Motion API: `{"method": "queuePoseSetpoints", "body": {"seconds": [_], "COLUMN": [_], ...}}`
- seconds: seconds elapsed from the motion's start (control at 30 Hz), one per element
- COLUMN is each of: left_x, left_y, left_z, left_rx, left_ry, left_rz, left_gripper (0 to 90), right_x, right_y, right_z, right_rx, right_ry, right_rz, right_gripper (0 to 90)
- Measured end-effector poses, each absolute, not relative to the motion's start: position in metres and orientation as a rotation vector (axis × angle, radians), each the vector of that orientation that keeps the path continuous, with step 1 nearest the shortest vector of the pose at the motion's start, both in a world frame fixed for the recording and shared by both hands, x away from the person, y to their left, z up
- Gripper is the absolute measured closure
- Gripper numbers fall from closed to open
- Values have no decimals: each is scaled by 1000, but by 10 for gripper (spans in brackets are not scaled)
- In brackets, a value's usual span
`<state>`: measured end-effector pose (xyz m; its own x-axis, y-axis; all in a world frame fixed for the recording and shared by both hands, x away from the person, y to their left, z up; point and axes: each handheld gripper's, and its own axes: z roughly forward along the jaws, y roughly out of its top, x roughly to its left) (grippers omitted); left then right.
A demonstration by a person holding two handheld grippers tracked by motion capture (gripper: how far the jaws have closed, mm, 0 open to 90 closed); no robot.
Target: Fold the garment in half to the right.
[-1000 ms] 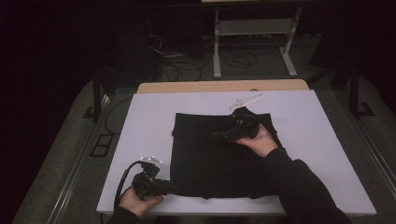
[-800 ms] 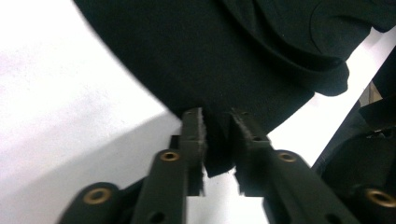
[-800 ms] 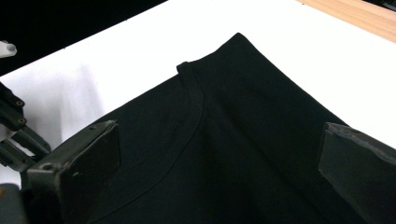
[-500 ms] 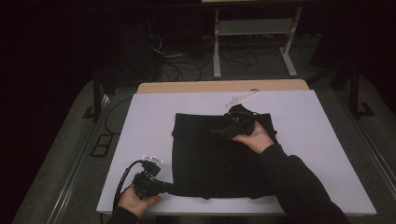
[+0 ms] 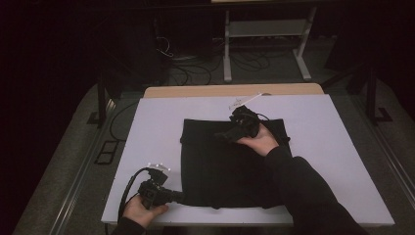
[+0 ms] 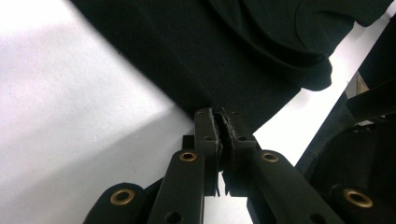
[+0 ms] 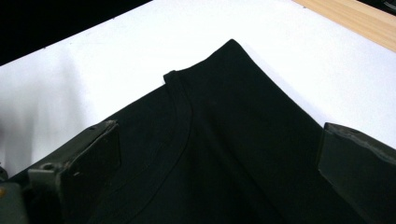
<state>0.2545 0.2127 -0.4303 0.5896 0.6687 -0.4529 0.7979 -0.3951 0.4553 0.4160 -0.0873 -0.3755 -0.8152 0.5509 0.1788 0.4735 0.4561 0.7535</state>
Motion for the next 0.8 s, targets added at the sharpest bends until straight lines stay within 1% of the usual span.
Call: {"method": "queuePoseSetpoints", "body": {"seconds": [0.47,0.8], "left_x": [255,255], "left_y": [215,216], "left_z": [-428,-427], "left_rx": [2155,2139], "left_ry": [1155,1151], "left_rz": [-255,-252], "left_gripper": [845,845], "right_x": [428,436], "right_y": [-69,-59], "right_z": [-371,-374], "right_rx": [891,885], "right_ry": [2623,2640], "right_rz": [1261,1223], "right_gripper": [0,0]}}
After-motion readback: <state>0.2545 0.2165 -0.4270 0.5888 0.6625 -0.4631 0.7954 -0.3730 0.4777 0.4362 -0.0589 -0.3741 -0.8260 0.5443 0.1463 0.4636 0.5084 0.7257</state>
